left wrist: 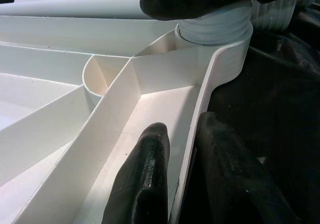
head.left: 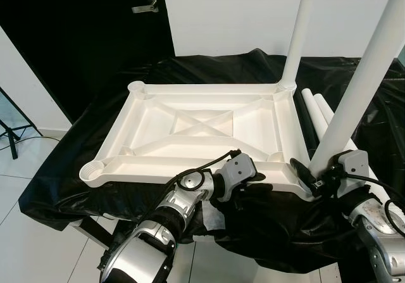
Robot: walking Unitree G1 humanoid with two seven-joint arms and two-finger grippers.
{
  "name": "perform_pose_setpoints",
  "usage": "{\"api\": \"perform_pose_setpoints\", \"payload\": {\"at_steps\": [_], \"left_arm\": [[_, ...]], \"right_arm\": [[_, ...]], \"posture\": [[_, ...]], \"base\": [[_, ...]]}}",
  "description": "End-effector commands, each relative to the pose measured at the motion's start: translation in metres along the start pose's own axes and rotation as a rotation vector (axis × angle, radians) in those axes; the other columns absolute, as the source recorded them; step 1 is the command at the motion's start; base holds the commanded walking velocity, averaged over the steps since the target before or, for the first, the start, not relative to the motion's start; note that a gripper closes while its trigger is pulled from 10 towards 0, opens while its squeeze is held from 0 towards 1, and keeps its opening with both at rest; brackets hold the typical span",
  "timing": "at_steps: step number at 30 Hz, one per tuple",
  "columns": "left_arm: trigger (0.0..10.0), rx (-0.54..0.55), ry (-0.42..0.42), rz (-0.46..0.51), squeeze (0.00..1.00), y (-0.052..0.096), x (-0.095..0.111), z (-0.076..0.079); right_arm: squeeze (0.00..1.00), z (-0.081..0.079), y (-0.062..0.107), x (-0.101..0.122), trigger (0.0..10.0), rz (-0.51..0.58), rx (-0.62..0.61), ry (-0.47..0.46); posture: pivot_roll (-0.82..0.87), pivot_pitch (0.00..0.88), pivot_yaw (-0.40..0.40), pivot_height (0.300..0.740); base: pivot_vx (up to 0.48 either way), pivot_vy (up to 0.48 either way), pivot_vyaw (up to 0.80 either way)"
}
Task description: Building children table
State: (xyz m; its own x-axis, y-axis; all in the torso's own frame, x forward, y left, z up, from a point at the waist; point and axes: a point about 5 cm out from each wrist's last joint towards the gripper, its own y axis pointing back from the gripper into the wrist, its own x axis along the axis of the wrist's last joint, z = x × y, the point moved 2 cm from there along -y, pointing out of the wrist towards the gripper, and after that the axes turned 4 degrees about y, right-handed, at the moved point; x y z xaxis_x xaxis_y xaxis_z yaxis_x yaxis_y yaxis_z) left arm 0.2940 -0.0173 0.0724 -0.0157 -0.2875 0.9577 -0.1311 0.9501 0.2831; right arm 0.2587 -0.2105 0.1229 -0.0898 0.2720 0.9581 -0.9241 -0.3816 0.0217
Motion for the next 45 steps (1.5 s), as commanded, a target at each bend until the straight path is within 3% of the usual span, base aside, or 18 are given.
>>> {"api": "perform_pose_setpoints", "payload": {"at_steps": [1, 4, 6, 7, 8, 11, 13, 16, 22, 30, 31, 36, 37, 38, 39, 40, 41, 45], "left_arm": [[10.0, -0.086, 0.124, -0.186, 0.00, 0.006, -0.049, 0.025], [10.0, -0.088, 0.125, -0.189, 0.00, 0.006, -0.050, 0.025], [10.0, -0.088, 0.125, -0.188, 0.00, 0.006, -0.050, 0.025], [10.0, -0.088, 0.125, -0.188, 0.00, 0.006, -0.050, 0.025], [10.0, -0.088, 0.124, -0.187, 0.00, 0.005, -0.049, 0.025], [10.0, -0.088, 0.124, -0.186, 0.00, 0.005, -0.049, 0.025], [10.0, -0.089, 0.123, -0.184, 0.00, 0.004, -0.048, 0.025], [10.0, -0.089, 0.124, -0.185, 0.00, 0.004, -0.049, 0.026], [10.0, -0.088, 0.127, -0.189, 0.00, 0.005, -0.051, 0.027], [10.0, -0.087, 0.128, -0.185, 0.00, 0.004, -0.050, 0.027], [10.0, -0.086, 0.129, -0.185, 0.00, 0.004, -0.050, 0.027], [10.0, -0.084, 0.131, -0.187, 0.00, 0.005, -0.051, 0.027], [10.0, -0.084, 0.132, -0.187, 0.00, 0.005, -0.052, 0.027], [10.0, -0.083, 0.132, -0.186, 0.00, 0.005, -0.051, 0.027], [10.0, -0.083, 0.132, -0.185, 0.00, 0.004, -0.051, 0.027], [10.0, -0.083, 0.132, -0.185, 0.00, 0.004, -0.051, 0.027], [10.0, -0.082, 0.132, -0.184, 0.00, 0.004, -0.050, 0.026], [10.0, -0.081, 0.130, -0.181, 0.00, 0.003, -0.049, 0.026]], "right_arm": [[0.00, -0.019, 0.000, -0.012, 0.0, -0.052, 0.108, -0.004], [0.00, -0.022, -0.002, -0.018, 0.0, -0.064, 0.053, -0.060], [0.00, -0.020, -0.005, -0.022, 0.0, -0.067, -0.092, -0.091], [0.00, -0.020, -0.005, -0.022, 0.0, -0.067, -0.092, -0.091], [0.00, -0.019, -0.006, -0.026, 0.0, -0.082, -0.214, -0.088], [0.00, -0.019, -0.006, -0.029, 0.0, -0.093, -0.296, -0.085], [0.00, -0.027, -0.003, -0.031, 0.0, -0.107, -0.518, -0.056], [0.00, -0.031, -0.004, -0.026, 0.0, -0.098, -0.638, -0.080], [0.00, -0.024, -0.010, -0.029, 0.0, -0.089, -0.738, -0.218], [0.00, -0.028, -0.015, -0.027, 0.0, -0.081, -0.736, -0.208], [0.00, -0.029, -0.016, -0.027, 2.5, -0.084, -0.738, -0.193], [0.00, -0.031, -0.018, -0.025, 2.5, -0.080, -0.729, -0.152], [1.00, -0.032, -0.020, -0.023, 10.0, -0.071, -0.712, -0.150], [1.00, -0.033, -0.023, -0.020, 10.0, -0.055, -0.673, -0.155], [0.88, -0.034, -0.024, -0.018, 10.0, -0.041, -0.640, -0.152], [0.88, -0.034, -0.024, -0.018, 10.0, -0.041, -0.640, -0.152], [0.00, -0.037, -0.027, -0.015, 10.0, -0.019, -0.565, -0.144], [0.00, -0.042, -0.029, -0.010, 10.0, 0.019, -0.392, -0.130]], "posture": [[-0.17, 0.000, 0.062, 0.740], [-0.17, 0.000, 0.060, 0.740], [-0.16, 0.000, 0.055, 0.740], [-0.16, 0.000, 0.055, 0.740], [-0.16, 0.000, 0.052, 0.740], [-0.16, 0.000, 0.052, 0.740], [-0.16, 0.000, 0.051, 0.740], [-0.16, 0.000, 0.051, 0.740], [-0.14, 0.000, 0.049, 0.740], [-0.14, 0.000, 0.047, 0.740], [-0.14, 0.000, 0.047, 0.740], [-0.14, 0.000, 0.047, 0.740], [-0.14, 0.000, 0.048, 0.740], [-0.14, 0.000, 0.048, 0.740], [-0.14, 0.000, 0.048, 0.740], [-0.14, 0.000, 0.048, 0.740], [-0.15, 0.000, 0.046, 0.740], [-0.16, 0.000, 0.047, 0.740]], "base": [[0.000, 0.000, 0.00], [0.000, 0.000, 0.00], [0.000, 0.000, 0.00], [0.000, 0.000, 0.00], [0.000, 0.000, 0.00], [0.000, 0.000, 0.00], [0.000, 0.000, 0.00], [0.000, 0.000, 0.00], [0.000, 0.000, 0.00], [0.000, 0.000, 0.00], [0.000, 0.000, 0.00], [0.000, 0.000, 0.00], [0.000, 0.000, 0.00], [0.000, 0.000, 0.00], [0.000, 0.000, 0.00], [0.000, 0.000, 0.00], [0.000, 0.000, 0.00], [0.000, 0.000, 0.00]]}}
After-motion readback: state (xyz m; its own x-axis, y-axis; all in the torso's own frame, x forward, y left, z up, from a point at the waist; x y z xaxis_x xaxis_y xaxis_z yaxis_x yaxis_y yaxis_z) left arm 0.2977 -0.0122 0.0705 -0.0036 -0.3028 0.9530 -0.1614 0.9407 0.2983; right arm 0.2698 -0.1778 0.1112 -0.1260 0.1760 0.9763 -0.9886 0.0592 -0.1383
